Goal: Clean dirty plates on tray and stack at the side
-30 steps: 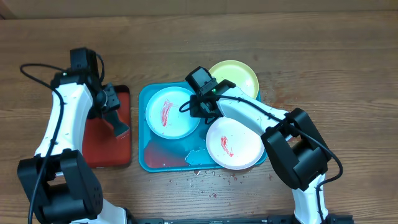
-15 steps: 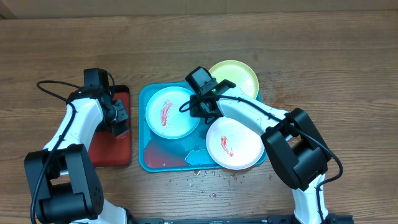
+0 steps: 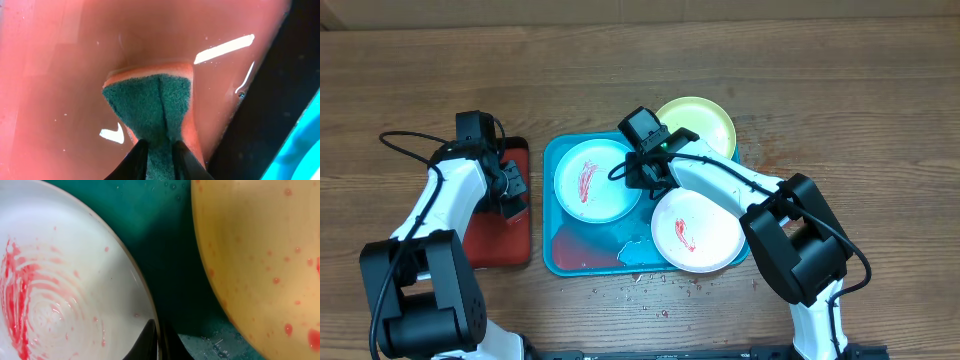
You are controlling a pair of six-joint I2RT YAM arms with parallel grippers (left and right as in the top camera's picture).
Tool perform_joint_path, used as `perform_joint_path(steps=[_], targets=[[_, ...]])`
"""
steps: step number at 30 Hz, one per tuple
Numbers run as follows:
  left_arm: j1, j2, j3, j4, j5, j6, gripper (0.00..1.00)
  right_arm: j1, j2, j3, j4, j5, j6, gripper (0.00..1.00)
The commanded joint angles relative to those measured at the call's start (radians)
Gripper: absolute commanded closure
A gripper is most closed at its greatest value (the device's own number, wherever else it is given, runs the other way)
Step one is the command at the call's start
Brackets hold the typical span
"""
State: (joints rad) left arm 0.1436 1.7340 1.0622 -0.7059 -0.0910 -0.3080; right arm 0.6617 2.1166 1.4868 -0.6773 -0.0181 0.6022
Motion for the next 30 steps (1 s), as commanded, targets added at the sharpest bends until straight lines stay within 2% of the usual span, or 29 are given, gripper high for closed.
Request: perform_joint_path(steps=[1,7,9,10,16,20,25,28,30], targets=[[-0.007,0.018,-0.014,0.004,-0.013,-0.008,0.80,0.004,0.031,0.005,-0.008,0.026,0.004,0.96],[-0.007,0.053,-0.015,0.005,-0.013,-0.011,0.82,0.004,0.031,0.006,-0.007,0.026,0.004,0.96],[-0.007,0.088,-0.015,0.017,-0.013,-0.011,0.89,0.004,0.031,0.006,-0.007,0.026,0.004,0.96],[-0.007,0.099,-0.015,0.024,-0.013,-0.010,0.96,0.004,0.031,0.006,-0.007,0.026,0.004,0.96],[-0.007,0.121,-0.006,0.019,-0.008,-0.010,0.96,0.004,0.031,0.006,-0.008,0.025,0.005,0.96],[-0.007,0.077,0.077,-0.069,0.003,0.002,0.96,0.004,0.031,0.006,-0.008,0.018,0.005,0.96],[-0.013,-0.019,0.291,-0.217,0.139,0.132,0.96,-0.010,0.031,0.006,-0.008,-0.072,0.005,0.96],[-0.039,-0.049,0.354,-0.234,0.249,0.237,0.96,-0.025,0.031,0.006,-0.013,-0.121,0.004,0.96],[-0.072,-0.052,0.359,-0.220,0.269,0.288,0.96,-0.035,0.031,0.006,-0.024,-0.145,0.003,0.96]])
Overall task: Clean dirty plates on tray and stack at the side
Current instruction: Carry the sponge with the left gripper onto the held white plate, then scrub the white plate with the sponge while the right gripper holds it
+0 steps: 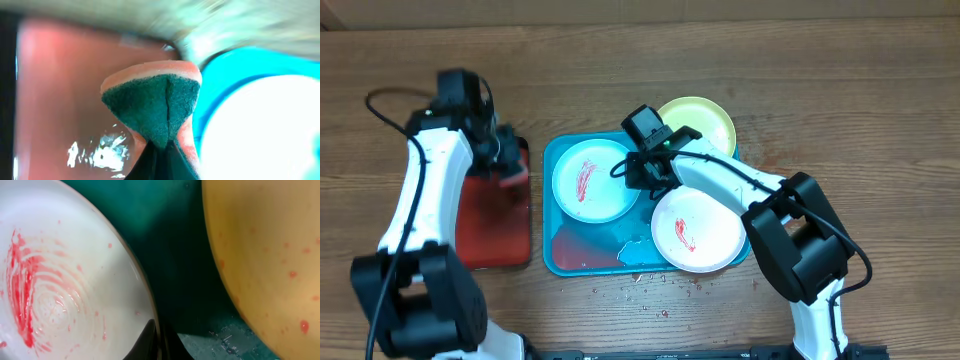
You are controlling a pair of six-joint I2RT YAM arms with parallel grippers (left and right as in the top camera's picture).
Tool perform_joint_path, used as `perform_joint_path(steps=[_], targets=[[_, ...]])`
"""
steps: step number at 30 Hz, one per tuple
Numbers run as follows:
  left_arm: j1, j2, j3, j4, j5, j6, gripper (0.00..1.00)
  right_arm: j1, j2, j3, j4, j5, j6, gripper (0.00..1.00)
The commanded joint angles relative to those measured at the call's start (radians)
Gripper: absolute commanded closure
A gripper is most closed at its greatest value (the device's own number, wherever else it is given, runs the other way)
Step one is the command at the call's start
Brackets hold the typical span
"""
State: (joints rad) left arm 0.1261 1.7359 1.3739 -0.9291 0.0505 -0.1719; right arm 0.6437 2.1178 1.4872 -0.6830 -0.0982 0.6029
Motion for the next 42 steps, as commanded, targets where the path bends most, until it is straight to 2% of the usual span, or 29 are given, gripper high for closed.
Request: perform_joint_path(steps=[1,7,13,22,25,28,31,33,34,37,42], targets=[[-0.077,-0.051,0.045,0.008,0.123,0.173,0.96,-0.020,0.029,0.005,-0.024,-0.073,0.001,0.96],[-0.220,0.032,0.002,0.050,0.105,0.296,0.96,-0.033,0.029,0.005,-0.048,-0.091,-0.008,0.96],[-0.291,0.186,-0.006,0.059,-0.027,0.280,0.96,-0.034,0.029,0.005,-0.055,-0.103,-0.035,0.96],[-0.324,0.353,-0.006,0.050,-0.019,0.281,0.96,-0.034,0.029,0.005,-0.051,-0.102,-0.035,0.96],[-0.349,0.370,-0.006,0.023,0.095,0.346,0.96,-0.034,0.029,0.005,-0.045,-0.102,-0.035,0.96],[-0.373,0.369,-0.006,0.005,0.343,0.496,0.96,-0.034,0.029,0.005,-0.043,-0.102,-0.035,0.96],[-0.388,0.369,-0.006,0.007,0.487,0.569,0.96,-0.034,0.029,0.005,-0.043,-0.102,-0.035,0.95],[-0.389,0.369,-0.006,0.036,0.478,0.535,0.96,-0.034,0.029,0.005,-0.043,-0.102,-0.034,0.96],[-0.389,0.369,-0.006,0.063,0.439,0.475,0.95,-0.034,0.029,0.005,-0.043,-0.102,-0.035,0.96],[-0.378,0.369,-0.006,0.154,0.196,0.214,0.96,-0.034,0.029,0.005,-0.043,-0.102,-0.034,0.95],[-0.374,0.369,0.002,0.203,-0.243,-0.084,0.96,-0.034,0.029,0.005,-0.043,-0.102,-0.034,0.96]])
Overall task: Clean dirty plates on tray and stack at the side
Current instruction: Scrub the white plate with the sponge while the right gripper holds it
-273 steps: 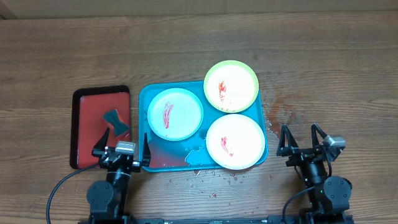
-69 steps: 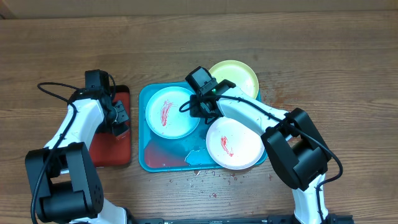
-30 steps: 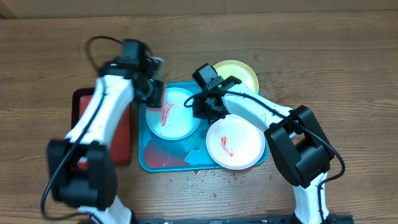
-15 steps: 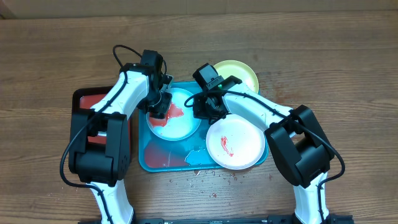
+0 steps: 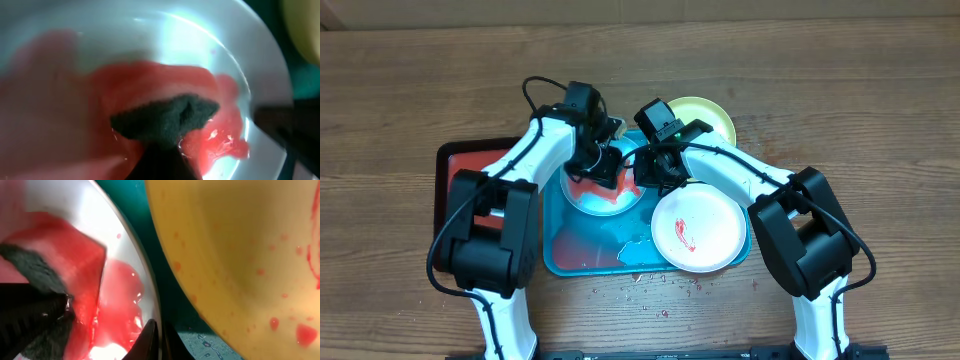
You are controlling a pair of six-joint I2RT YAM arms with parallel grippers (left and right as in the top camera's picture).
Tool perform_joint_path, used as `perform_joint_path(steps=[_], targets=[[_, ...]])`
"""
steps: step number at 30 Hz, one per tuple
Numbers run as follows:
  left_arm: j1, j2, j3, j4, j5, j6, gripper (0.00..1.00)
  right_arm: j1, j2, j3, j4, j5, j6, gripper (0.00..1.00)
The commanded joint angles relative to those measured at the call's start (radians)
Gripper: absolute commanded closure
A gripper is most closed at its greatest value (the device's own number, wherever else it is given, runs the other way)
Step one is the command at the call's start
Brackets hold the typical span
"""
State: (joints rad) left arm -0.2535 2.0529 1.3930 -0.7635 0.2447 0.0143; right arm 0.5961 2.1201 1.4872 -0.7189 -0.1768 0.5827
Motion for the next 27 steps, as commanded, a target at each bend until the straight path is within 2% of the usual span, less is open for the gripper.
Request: perform_joint_path(steps=[1,2,3,8,10,15,17,20,24,27], targets=[[0.006,0.052,-0.010,0.013,-0.533,-0.342,0.96,0.014,0.027,0.005,-0.008,-0.024,-0.014,0.96],[0.006,0.052,0.015,-0.058,-0.678,-0.473,0.96,0.014,0.027,0.005,-0.007,-0.024,-0.014,0.95],[0.006,0.052,0.029,-0.087,-0.705,-0.494,0.96,0.014,0.027,0.005,-0.006,-0.024,-0.014,0.95],[-0.010,0.052,0.088,-0.229,-0.653,-0.436,0.96,0.014,0.027,0.005,0.003,-0.024,-0.014,0.95],[-0.018,0.052,0.089,-0.257,-0.530,-0.330,0.96,0.014,0.027,0.005,0.003,-0.024,-0.014,0.95],[-0.037,0.052,0.089,-0.328,-0.071,0.080,0.96,0.011,0.027,0.005,0.008,-0.026,-0.014,0.95],[-0.050,0.052,0.088,-0.352,0.056,0.217,0.96,0.008,0.027,0.005,0.010,-0.027,-0.014,0.95],[-0.075,0.052,0.088,-0.362,0.139,0.317,0.96,0.006,0.027,0.005,0.011,-0.027,-0.013,0.95],[-0.097,0.052,0.088,-0.306,0.140,0.322,0.96,0.004,0.027,0.005,0.010,-0.037,-0.014,0.95],[-0.096,0.052,0.088,-0.201,0.064,0.191,0.96,0.004,0.027,0.005,0.010,-0.046,-0.014,0.95]])
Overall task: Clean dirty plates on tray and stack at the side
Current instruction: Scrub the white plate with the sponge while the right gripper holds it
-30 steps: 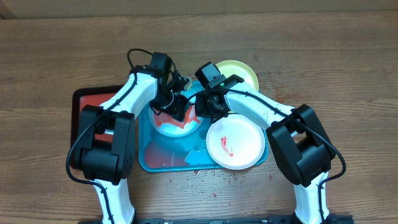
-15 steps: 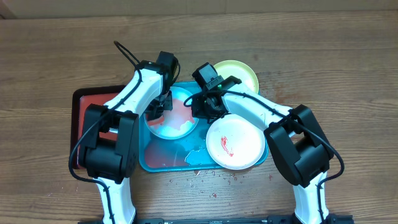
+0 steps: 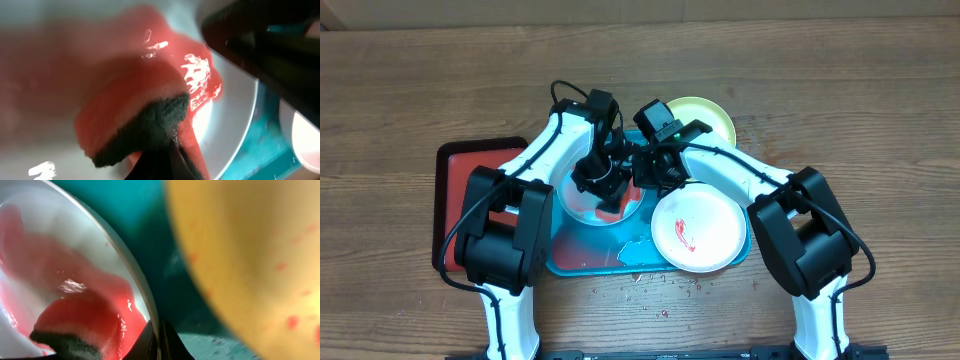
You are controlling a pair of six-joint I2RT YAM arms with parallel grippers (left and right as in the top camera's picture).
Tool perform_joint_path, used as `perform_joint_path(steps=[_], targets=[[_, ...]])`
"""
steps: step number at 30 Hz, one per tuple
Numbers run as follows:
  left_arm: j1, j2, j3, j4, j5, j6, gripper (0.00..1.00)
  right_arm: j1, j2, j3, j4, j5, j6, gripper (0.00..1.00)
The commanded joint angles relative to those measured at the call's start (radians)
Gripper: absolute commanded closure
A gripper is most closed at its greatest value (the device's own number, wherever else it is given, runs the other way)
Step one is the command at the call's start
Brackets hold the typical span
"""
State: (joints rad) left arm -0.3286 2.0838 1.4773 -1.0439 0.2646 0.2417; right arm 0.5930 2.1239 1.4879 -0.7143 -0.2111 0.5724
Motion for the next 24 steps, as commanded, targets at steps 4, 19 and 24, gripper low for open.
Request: perform_joint_path(steps=[4,19,24], targets=[[-0.005,0.021,0.004,0.229,-0.162,-0.301,0.96,0.007,0.023,0.005,-0.002,-0.012,-0.004,0.95],[0.025,0.022,0.003,0.167,-0.779,-0.764,0.96,0.007,0.032,0.004,-0.014,-0.015,-0.003,0.95],[0.028,0.022,0.003,0.040,-0.388,-0.431,0.96,0.007,0.032,0.004,-0.005,-0.016,-0.003,0.95]])
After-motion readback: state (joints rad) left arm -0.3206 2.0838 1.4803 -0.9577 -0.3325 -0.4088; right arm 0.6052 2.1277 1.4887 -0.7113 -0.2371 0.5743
